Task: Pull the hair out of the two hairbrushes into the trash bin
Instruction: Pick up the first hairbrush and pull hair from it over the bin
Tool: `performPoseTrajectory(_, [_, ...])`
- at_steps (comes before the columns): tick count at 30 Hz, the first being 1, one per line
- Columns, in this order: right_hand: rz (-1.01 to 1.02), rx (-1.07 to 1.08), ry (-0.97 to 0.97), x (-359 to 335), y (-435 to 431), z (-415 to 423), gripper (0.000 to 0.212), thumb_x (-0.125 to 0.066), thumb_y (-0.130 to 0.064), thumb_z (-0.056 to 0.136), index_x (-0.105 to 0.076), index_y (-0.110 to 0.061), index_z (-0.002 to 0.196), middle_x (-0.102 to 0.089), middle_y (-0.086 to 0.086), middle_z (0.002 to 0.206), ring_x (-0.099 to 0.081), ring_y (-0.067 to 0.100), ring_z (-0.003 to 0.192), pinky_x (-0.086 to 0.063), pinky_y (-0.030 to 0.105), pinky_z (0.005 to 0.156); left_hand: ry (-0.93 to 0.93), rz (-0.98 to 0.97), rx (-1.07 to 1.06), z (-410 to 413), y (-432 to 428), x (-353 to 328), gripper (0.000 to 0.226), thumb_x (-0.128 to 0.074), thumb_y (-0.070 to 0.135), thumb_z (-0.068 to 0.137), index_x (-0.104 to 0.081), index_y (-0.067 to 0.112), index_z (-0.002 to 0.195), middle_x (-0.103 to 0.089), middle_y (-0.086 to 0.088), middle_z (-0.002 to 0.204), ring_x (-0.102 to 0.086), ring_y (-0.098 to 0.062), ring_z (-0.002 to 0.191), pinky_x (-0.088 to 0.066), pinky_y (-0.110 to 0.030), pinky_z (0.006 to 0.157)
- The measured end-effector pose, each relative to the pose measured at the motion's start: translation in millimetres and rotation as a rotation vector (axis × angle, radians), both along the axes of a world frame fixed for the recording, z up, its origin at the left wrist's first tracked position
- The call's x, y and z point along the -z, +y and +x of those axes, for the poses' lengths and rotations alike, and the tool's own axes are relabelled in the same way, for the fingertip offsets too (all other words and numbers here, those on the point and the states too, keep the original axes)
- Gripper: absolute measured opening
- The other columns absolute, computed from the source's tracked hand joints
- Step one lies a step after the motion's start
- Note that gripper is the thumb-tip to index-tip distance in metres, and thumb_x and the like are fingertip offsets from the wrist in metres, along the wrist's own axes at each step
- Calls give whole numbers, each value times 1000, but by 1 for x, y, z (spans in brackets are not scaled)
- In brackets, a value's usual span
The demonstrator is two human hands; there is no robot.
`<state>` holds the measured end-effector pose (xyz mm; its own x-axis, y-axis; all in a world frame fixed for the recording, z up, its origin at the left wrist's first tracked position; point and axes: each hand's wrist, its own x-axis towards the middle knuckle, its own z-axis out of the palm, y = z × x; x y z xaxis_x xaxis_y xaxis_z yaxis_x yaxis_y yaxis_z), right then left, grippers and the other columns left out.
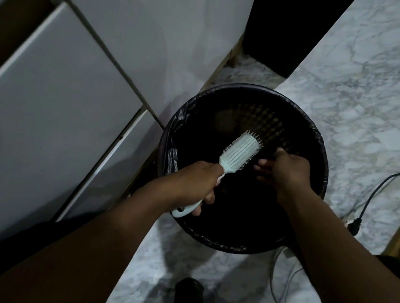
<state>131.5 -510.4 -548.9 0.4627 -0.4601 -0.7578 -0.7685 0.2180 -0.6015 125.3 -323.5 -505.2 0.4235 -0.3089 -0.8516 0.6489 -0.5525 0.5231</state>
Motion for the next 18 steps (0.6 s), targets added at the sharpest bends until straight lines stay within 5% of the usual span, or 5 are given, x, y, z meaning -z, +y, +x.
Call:
performPoseTrajectory(4, [-138, -341, -119, -77, 13, -24, 20, -59, -19, 95, -51, -12, 112, -64, 7, 82, -65, 20, 67, -53, 37, 62, -191, 7, -82, -35, 8, -66, 36, -39, 43, 100, -58, 13, 96, -52, -3, 66, -48, -16, 47, -41, -25, 44])
performPoseTrajectory(8, [-379, -619, -76, -65, 8, -37, 20, -70, -28, 90, -66, -10, 82, -75, 11, 77, -75, 27, 77, -61, 39, 81, -269, 105, -76, -49, 11, -45, 32, -55, 43, 95, -54, 15, 111, -55, -4, 76, -56, -19, 51, -47, -28, 46])
performPoseTrajectory(9, [-392, -700, -46, -63, 5, -39, 14, -70, -22, 90, -67, -11, 96, -75, 12, 92, -73, 29, 88, -59, 39, 86, -281, 120, -65, -52, 11, -42, 31, -57, 41, 96, -52, 14, 110, -55, -4, 77, -55, -16, 46, -46, -27, 44])
performPoseTrajectory(12, [-365, -991, 87, -78, -1, -37, 55, -77, -22, 84, -55, -13, 133, -63, 10, 126, -62, 31, 115, -50, 32, 89, -355, 192, -17, -52, 9, -52, 23, -58, 32, 96, -51, 13, 107, -59, -4, 76, -54, -12, 37, -45, -24, 38])
performPoseTrajectory(18, [-487, -1139, -68, -215, -5, -32, 29, -70, -30, 91, -69, -7, 109, -65, 13, 111, -62, 28, 100, -44, 27, 76, -718, 313, -35, -53, 11, -169, 23, -59, 36, 92, -60, 19, 78, -63, 0, 66, -64, -17, 53, -43, -18, 44])
